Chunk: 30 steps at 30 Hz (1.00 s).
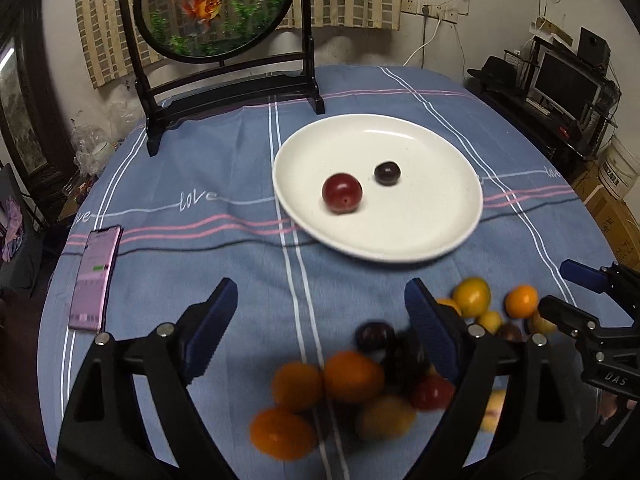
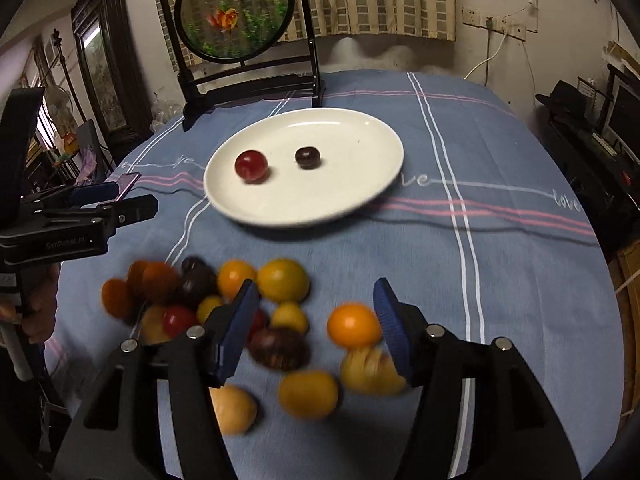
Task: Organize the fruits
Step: 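Grasp an orange with the left tool while the right tool grasps a pale yellow fruit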
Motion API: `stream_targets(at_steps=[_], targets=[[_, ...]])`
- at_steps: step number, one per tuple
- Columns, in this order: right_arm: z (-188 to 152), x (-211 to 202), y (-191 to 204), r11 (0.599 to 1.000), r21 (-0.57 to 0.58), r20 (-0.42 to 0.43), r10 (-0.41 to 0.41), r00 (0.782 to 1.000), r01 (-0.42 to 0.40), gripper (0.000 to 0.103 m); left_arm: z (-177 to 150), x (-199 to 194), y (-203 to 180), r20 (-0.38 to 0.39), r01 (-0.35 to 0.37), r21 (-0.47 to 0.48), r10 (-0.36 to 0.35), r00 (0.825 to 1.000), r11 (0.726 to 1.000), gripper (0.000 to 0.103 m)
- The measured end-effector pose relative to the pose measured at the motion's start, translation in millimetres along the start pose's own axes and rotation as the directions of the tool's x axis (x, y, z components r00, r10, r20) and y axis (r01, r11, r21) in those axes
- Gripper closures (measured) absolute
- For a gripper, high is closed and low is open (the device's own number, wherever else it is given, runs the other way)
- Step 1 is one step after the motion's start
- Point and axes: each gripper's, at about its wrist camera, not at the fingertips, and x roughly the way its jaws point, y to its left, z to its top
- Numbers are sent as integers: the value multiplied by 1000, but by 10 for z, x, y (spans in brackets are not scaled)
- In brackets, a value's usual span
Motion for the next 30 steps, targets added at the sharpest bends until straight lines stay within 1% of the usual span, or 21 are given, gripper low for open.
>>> stream_targets(at_steps=[3, 6, 10, 12, 14, 16, 20, 24, 27, 29, 30], targets=[[-245, -133, 64, 1000, -1, 8, 15, 1000, -15, 42, -253, -136, 7, 7, -1, -2, 1, 1000, 1000, 14], [-482, -202, 91, 999, 15, -6, 37, 999, -37, 42, -527, -214, 46, -11, 14, -27, -14, 1000, 1000, 14], [-705, -220, 158, 999, 7, -28, 39, 999, -39, 42, -789, -250, 116, -37, 11, -58, -13, 999, 998, 14], [-780, -214, 231, 998, -9, -42, 60, 997, -61, 42, -884, -271, 180, -38, 17, -83, -20, 999, 996, 14], [-839, -184, 342, 996, -41, -59, 73, 996, -75, 42, -976, -284, 226, -40, 28, -108, -33, 999, 994, 14], [-875, -124, 443, 995, -65, -79, 72, 994, -78, 42, -1057, -275, 256, -47, 24, -121, -29, 998, 992, 14], [-893, 21, 634, 992, -121, -103, 26, 994, -39, 42, -1138, -213, 298, -64, 3, -112, -10, 998, 994, 14], [-844, 185, 670, 994, -111, -135, -10, 991, -5, 42, -1157, -168, 354, -61, -6, -115, -1, 998, 993, 14], [-796, 262, 685, 995, -102, -131, -18, 991, 5, 42, -1176, -111, 384, -73, -15, -116, 6, 997, 993, 14], [-764, 288, 689, 996, -94, -125, -26, 992, 14, 59, -1180, -90, 396, -76, -18, -116, 9, 997, 993, 14], [-753, 293, 689, 995, -96, -120, -37, 992, 26, 62, -1178, -72, 402, -78, -24, -115, 15, 997, 993, 14]])
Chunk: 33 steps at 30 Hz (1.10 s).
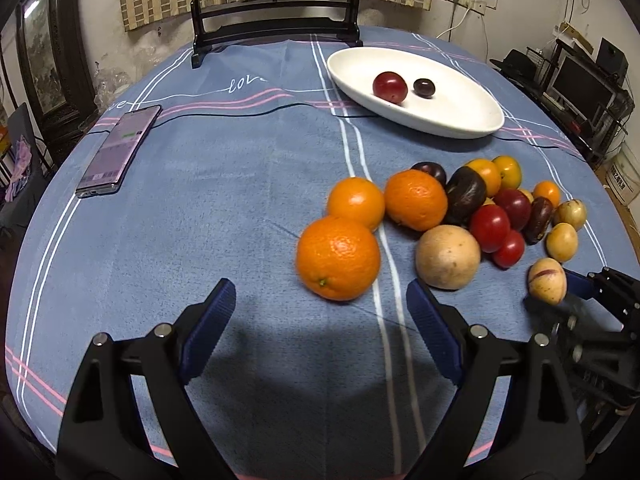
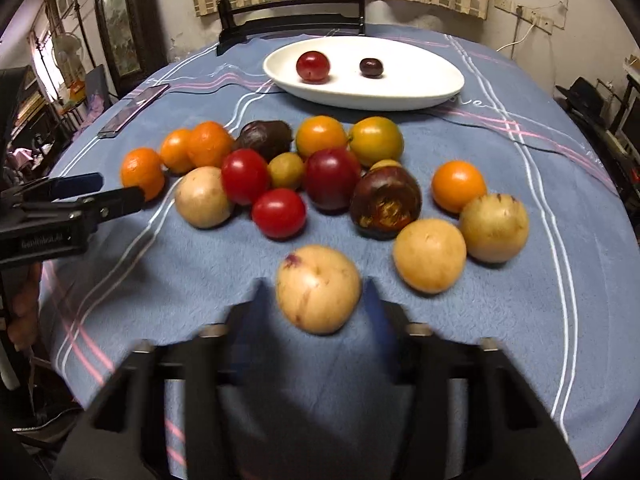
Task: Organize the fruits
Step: 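Grasp an orange with the left tool while the right tool grasps a pale yellow fruit, then lower the orange and pale fruit onto the white plate, opening both tools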
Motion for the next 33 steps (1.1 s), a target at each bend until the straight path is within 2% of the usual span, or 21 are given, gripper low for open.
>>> stream_targets(at_steps=[2, 5, 7, 9, 10, 11, 13, 17, 24, 28, 33], targets=[[-11, -5, -4, 1000, -1, 10, 6, 1000, -6, 63, 3, 21, 10, -1, -8, -1, 8, 1000, 1000, 14], [-48, -73, -22, 997, 3, 29, 79, 996, -79, 63, 28, 56, 7, 2, -16, 1, 16, 1000, 1000, 15], [-81, -132, -41, 993, 9, 42, 117, 992, -117, 63, 56, 117, -30, -8, -26, 25, 26, 1000, 999, 19], [-118, -170, -87, 991, 21, 43, 133, 990, -134, 63, 70, 189, -44, -33, -23, 35, 24, 999, 999, 46], [-137, -193, -119, 991, 27, 47, 131, 990, -132, 63, 85, 242, -46, -56, 24, 21, -23, 998, 1000, 54], [-145, -208, -134, 991, 30, 49, 130, 990, -132, 63, 93, 246, -61, -51, 20, 21, -19, 999, 1000, 58], [-161, -245, -180, 990, 37, 56, 132, 990, -134, 63, 111, 252, -109, -44, -2, 36, 4, 999, 999, 59], [-184, -362, -268, 989, 50, 88, 134, 987, -139, 63, 104, 175, -147, -41, 19, 38, -17, 999, 999, 60], [-134, -597, -406, 987, 67, 157, 134, 978, -146, 63, 223, -265, -264, 63, 39, 81, -45, 997, 996, 59], [40, -776, -497, 990, 48, 216, 117, 969, -130, 63, 445, -430, -428, 109, 74, 141, -89, 990, 987, 59], [469, -954, -610, 994, 25, 298, 95, 950, -107, 63, 825, -454, -612, 137, 103, 169, -127, 982, 980, 59]])
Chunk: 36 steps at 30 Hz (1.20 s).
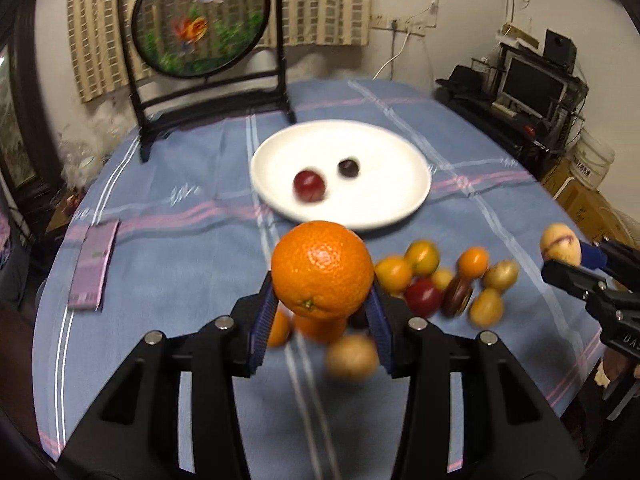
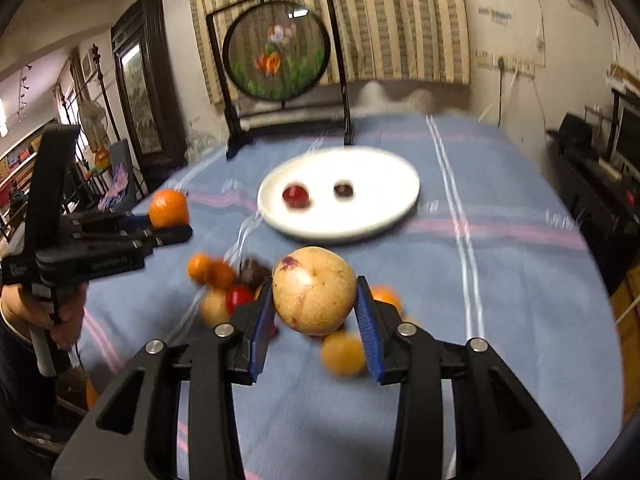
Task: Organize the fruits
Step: 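Lower the orange and pale fruit onto the white plate, opening both tools, then grasp a second orange with the left tool while the right tool grasps a pale potato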
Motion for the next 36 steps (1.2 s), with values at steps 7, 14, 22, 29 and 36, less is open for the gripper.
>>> stream_targets(at_steps=[7, 14, 22, 29, 36], targets=[[485, 468, -115, 998, -52, -19, -45, 999, 44, 63, 492, 518, -113, -45, 27, 17, -27, 999, 999, 59], [714, 1243, -291, 994, -89, -148, -84, 985, 71, 63, 670, 1315, -236, -197, 38, 22, -33, 980, 999, 59], [778, 1771, -439, 993, -89, -228, -90, 970, 72, 62, 758, 1833, -163, -272, -42, 3, 41, 961, 999, 57], [793, 1787, -509, 995, -49, -222, -94, 971, 85, 53, 872, 1746, -95, -202, -108, -21, 101, 974, 994, 26], [733, 1444, -516, 996, -6, -184, -86, 979, 86, 48, 834, 1373, -108, -127, -91, -1, 91, 988, 996, 16]])
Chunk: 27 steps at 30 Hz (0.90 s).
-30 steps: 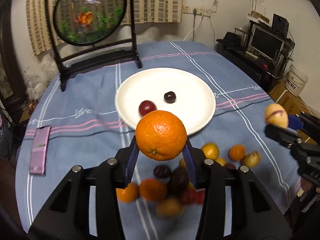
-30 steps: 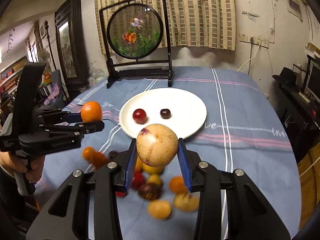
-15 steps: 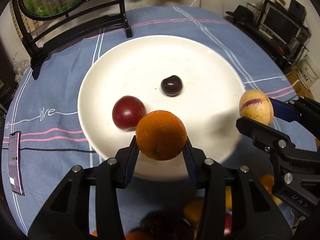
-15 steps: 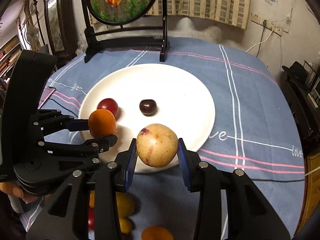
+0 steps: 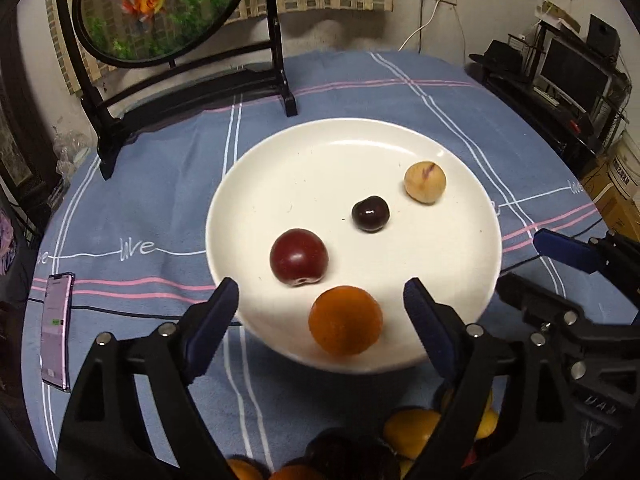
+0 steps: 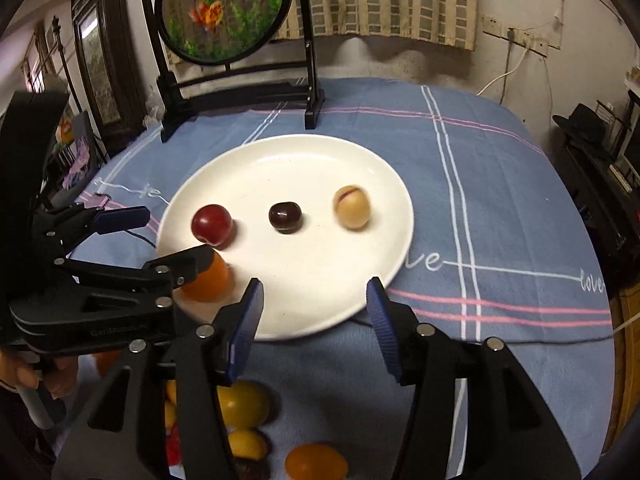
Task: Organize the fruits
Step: 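Grasp a second orange with the left tool while the right tool grasps a pale potato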
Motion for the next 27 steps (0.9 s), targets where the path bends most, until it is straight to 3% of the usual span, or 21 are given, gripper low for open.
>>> stream_targets(at_steps=[4, 11, 15, 21, 27], targets=[[-168, -287, -20, 999, 35, 41, 10, 999, -12, 40, -169, -213, 14, 18, -6, 35, 5, 1000, 999, 15], [-623, -667, -43, 996, 90, 64, 2, 998, -8, 40, -524, -596, 299, 56, 10, -25, -9, 998, 1000, 13], [-959, -812, -62, 991, 134, 54, -38, 998, 31, 40, -818, -745, 455, 62, 16, -68, -12, 998, 998, 12], [-1416, -970, -86, 984, 179, 23, -29, 999, 24, 40, -1176, -852, 595, 46, 3, -115, 3, 999, 993, 12], [-1640, -1032, -25, 984, 176, 1, -19, 1000, 19, 40, -1431, -926, 629, 26, 11, -136, -8, 1000, 991, 12]])
